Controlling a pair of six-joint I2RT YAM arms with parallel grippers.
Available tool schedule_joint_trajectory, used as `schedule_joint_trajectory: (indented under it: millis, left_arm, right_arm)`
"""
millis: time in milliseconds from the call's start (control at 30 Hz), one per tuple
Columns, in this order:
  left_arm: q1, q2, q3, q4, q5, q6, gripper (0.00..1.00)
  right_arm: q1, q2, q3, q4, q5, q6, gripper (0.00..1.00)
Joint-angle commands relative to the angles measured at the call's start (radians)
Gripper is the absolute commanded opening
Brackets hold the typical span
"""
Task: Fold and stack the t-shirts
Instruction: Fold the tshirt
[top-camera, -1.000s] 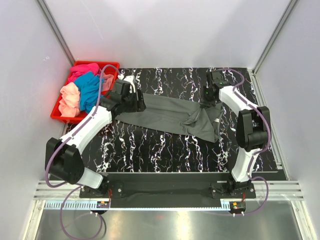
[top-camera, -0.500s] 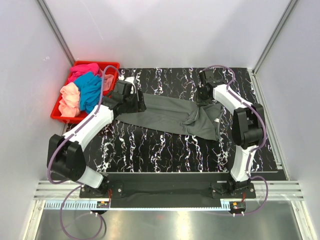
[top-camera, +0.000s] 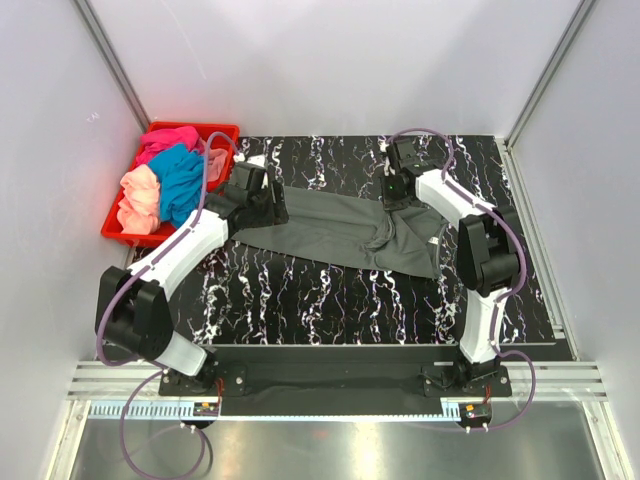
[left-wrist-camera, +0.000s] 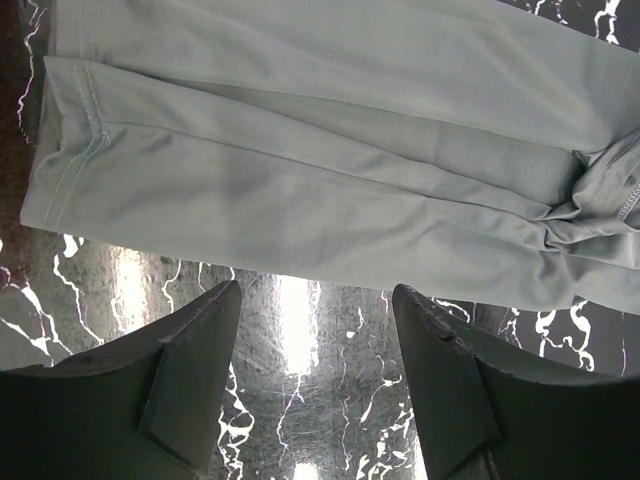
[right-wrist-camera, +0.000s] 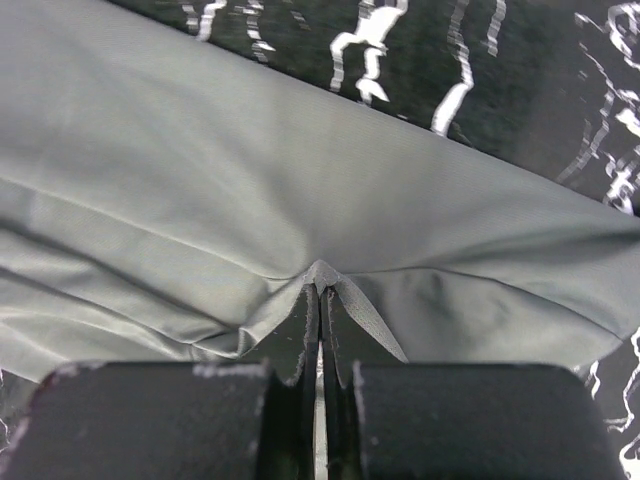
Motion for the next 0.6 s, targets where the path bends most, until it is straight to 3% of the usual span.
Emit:
schedule_joint_trajectory:
  millis: [0, 567]
  left_arm:
    - [0.002, -0.005, 0.003, 0.004, -0.039, -0.016, 0.68]
    - [0.002, 0.026, 0.001, 0.009, -0.135, -0.088, 0.68]
  right_arm:
    - [0.027, -0.003, 0.038, 0.056, 0.001, -0.068, 0.0]
    - [0.039, 0.081, 0.101, 0.019, -0.059, -0.187, 0.0]
